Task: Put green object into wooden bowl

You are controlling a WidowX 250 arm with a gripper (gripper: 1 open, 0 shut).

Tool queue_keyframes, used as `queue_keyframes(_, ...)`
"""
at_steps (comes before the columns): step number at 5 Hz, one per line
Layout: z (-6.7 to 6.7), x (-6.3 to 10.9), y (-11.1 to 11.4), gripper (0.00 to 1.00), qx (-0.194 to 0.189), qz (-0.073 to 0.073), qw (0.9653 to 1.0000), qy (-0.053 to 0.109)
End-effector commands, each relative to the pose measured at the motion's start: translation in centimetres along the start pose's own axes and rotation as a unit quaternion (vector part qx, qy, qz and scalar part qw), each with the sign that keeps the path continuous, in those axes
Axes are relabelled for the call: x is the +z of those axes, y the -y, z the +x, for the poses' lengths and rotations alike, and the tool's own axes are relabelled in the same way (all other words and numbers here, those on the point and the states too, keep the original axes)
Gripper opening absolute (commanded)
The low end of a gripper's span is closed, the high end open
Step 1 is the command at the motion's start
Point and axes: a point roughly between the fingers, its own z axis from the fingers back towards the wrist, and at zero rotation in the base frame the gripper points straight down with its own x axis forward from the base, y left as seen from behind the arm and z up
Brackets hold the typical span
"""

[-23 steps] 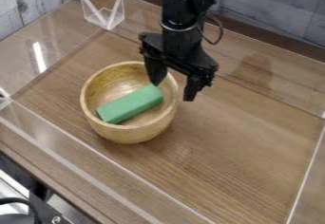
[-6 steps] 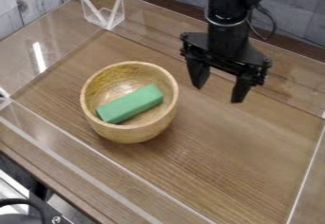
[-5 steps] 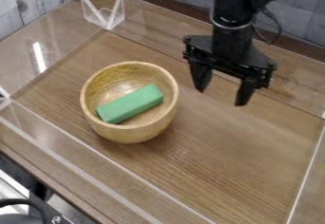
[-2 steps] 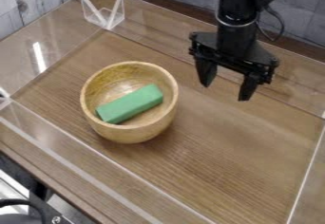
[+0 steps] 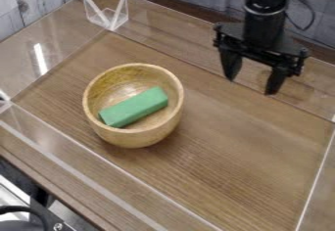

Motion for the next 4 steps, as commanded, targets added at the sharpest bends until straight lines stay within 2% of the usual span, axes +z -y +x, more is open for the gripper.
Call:
queue_keyframes(1,1.23,2.17,0.75,1.0,-0.038,-0.013,0.9988,0.028)
queue_keyframes(2,1.9,2.1,0.32,1.0,-0.028,-0.01,0.9991,0.029)
queue_keyframes(3,2.01,1.75,-0.23,1.0,-0.019,-0.003,0.9995,0.024)
queue_keyframes(4,1.23,1.65,0.02,1.0,-0.023,-0.001,0.9995,0.019)
